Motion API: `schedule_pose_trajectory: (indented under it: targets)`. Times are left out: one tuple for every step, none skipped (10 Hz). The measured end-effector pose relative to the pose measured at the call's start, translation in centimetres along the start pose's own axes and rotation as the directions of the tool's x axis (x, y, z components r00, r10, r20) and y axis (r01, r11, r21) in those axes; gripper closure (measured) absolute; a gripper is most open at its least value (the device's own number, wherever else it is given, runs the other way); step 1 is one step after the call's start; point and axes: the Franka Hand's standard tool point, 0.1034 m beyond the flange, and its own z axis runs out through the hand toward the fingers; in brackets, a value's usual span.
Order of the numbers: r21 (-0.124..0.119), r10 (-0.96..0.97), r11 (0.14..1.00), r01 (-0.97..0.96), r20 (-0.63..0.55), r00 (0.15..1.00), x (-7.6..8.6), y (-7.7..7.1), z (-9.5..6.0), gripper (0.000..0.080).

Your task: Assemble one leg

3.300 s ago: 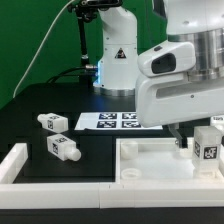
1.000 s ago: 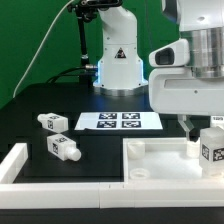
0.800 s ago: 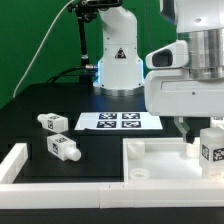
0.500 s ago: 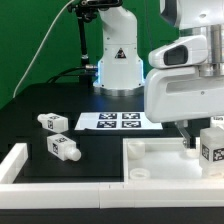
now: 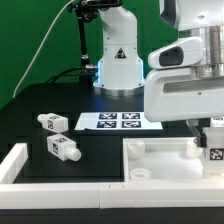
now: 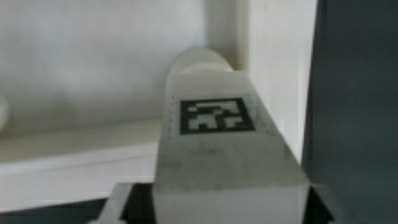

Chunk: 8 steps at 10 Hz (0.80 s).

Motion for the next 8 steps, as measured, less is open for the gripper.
schedule_pose_trajectory:
  targets:
    - [-0.006, 0.193, 0.981, -0.193, -0.011, 0.981, -0.03, 0.36, 0.01, 0.0514]
    - [-0.005, 0.342, 0.940, -0.342, -0.011, 0.940, -0.05, 0.57, 0.00, 0.0514]
    - [-0.017, 0.508, 0.861, -0.508, -0.009, 0.861, -0.21, 0.68, 0.00, 0.0514]
    - [-0.024, 0.657, 0.754, -0.657, -0.010, 0.754, -0.37, 0.79, 0.00, 0.0514]
    - [-0.020, 0.760, 0.650, -0.759, 0.001, 0.650, -0.41, 1.06, -0.01, 0.0514]
    - [-0.020, 0.816, 0.577, -0.816, 0.004, 0.578, -0.49, 1.15, 0.00, 0.0514]
    - [-0.022, 0.821, 0.570, -0.821, 0.003, 0.570, -0.50, 1.20, -0.02, 0.0514]
    - [-0.021, 0.805, 0.594, -0.804, 0.004, 0.594, -0.50, 1.17, 0.01, 0.0514]
